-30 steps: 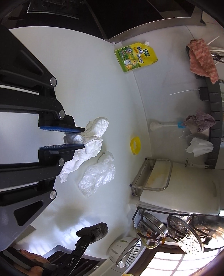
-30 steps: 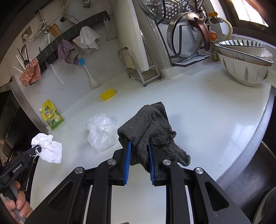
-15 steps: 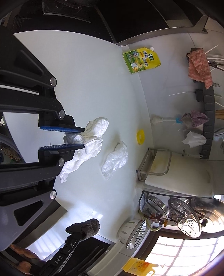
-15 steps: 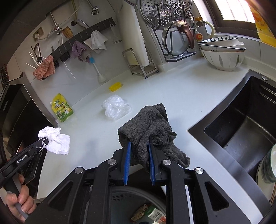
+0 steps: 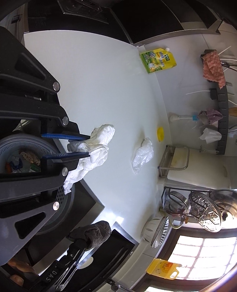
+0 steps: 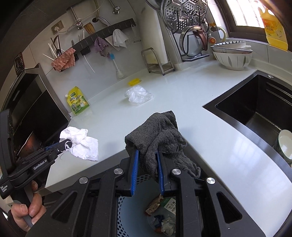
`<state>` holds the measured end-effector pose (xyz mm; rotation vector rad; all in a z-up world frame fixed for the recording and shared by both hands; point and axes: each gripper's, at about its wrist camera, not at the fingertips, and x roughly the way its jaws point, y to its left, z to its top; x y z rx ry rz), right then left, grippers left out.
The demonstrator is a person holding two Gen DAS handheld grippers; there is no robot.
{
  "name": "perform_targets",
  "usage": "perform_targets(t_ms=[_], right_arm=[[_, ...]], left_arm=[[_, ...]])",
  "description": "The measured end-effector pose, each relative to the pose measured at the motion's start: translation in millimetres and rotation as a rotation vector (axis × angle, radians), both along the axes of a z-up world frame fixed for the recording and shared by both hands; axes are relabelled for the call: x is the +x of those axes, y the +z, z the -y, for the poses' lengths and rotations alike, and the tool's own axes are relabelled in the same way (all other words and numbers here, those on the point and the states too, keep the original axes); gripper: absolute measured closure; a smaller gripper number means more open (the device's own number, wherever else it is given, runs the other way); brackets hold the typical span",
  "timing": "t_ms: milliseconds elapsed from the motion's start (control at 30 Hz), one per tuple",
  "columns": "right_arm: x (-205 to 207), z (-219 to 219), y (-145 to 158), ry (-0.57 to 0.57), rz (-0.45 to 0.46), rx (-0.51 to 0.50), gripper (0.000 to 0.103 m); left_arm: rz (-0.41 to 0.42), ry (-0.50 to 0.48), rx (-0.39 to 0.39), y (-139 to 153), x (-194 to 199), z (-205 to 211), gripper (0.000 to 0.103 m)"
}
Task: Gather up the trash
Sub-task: 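Carry the grey cloth and white tissue over the basket with both tools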
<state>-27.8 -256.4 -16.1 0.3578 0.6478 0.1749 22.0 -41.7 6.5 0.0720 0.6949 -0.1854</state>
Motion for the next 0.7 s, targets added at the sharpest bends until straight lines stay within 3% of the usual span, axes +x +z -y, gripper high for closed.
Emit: perform_targets(t_ms=[700], right_arm=[[-59.3, -21.3, -52.2, 0.052, -0.079, 0.003, 0.085]], left_arm=[[-0.063, -0.041, 0.017, -54.4, -54.4, -1.2, 0.09]])
